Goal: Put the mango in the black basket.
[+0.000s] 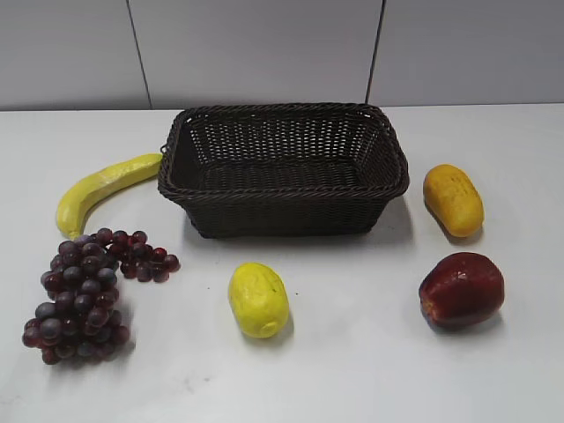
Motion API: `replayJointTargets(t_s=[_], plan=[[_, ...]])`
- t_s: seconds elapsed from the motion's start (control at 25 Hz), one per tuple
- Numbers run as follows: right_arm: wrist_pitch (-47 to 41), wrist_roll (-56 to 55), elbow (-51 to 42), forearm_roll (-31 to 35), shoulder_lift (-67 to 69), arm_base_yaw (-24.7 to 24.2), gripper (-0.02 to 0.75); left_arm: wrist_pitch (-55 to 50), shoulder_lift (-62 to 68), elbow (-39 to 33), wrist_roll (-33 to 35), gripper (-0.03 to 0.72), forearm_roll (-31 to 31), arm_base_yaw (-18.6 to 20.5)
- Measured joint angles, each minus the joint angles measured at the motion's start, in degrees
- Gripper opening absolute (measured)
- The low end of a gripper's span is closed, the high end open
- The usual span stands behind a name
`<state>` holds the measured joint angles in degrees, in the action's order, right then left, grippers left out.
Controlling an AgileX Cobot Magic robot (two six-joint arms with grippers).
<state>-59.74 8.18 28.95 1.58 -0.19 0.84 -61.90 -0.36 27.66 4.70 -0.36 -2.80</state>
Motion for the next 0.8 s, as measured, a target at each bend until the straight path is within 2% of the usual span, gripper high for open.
replayJointTargets(t_s=[0.8], plan=[[0.27,-0.68,0.14,0.00,0.41,0.00,0.589,0.00,0.00,0.00,0.00,0.231,0.00,0.00]])
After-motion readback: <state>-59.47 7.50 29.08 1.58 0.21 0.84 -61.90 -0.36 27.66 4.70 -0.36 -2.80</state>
